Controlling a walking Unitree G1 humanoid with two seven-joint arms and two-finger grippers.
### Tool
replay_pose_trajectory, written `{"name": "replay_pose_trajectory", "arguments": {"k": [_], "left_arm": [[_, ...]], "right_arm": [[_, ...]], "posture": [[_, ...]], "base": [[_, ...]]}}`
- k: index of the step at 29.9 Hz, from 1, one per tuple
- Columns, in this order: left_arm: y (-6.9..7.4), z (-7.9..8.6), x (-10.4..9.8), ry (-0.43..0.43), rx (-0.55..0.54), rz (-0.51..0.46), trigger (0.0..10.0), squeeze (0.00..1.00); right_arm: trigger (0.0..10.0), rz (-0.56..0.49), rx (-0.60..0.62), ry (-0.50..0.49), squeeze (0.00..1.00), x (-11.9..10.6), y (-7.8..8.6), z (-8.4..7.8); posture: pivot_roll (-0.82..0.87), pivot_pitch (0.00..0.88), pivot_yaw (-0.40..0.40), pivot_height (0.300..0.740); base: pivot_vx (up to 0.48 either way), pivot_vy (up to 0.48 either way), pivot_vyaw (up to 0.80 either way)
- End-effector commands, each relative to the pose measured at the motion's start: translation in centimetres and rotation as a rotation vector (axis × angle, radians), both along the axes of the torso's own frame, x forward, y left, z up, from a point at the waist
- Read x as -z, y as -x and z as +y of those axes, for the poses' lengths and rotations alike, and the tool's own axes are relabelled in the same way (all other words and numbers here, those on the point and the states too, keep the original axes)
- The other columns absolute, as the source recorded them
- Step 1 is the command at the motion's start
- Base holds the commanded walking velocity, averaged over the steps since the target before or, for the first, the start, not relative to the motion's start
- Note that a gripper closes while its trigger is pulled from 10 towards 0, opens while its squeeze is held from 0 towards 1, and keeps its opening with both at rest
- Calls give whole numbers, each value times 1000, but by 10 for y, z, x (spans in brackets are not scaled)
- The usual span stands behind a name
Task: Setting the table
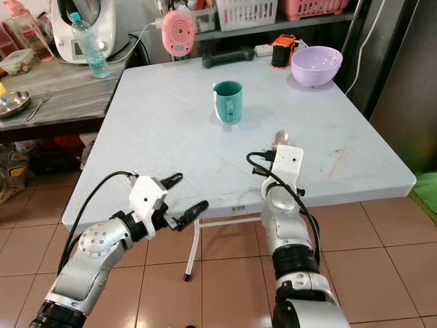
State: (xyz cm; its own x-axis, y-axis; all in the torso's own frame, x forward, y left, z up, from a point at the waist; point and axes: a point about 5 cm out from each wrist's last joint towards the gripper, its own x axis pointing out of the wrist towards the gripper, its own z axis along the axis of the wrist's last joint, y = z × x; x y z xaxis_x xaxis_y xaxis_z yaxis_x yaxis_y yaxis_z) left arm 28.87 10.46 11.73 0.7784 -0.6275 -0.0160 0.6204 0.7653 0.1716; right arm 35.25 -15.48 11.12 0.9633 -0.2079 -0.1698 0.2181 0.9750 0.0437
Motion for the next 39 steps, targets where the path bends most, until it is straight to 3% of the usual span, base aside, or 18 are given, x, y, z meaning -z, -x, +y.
{"name": "replay_pose_trajectory", "arguments": {"k": [1,6,8,11,12,13,23,39], "left_arm": [[-11,18,-1,-16,-157,-23,10000,0],[-18,24,-4,5,-251,-46,10000,0],[-25,32,-6,7,-378,-70,10000,0],[-29,35,-6,-2,-438,-92,10000,0],[-30,36,-7,11,-453,-90,10000,0],[-32,37,-7,28,-468,-83,10000,0],[-36,38,-6,51,-576,-94,10000,0],[-38,33,-5,41,-583,-113,10000,0]], "right_arm": [[0,-101,-11,52,0,-16,3,-1],[0,-211,-13,86,0,-29,12,-6],[0,-286,-28,110,0,-42,17,-7],[0,-316,-36,151,0,-50,22,-7],[8745,-329,-39,164,0,-53,24,-7],[10000,-344,-44,175,0,-57,27,-7],[10000,-362,-83,189,0,-60,44,-7],[10000,-329,-105,239,0,-56,49,-15]], "posture": [[-107,38,109,740],[-112,34,107,740],[-122,26,107,740],[-124,24,107,740],[-129,21,104,740],[-132,20,103,740],[-141,8,99,740],[-141,0,89,740]], "base": [[0,0,0],[0,0,0],[0,0,0],[0,0,0],[0,0,0],[0,0,0],[0,0,0],[0,0,142]]}}
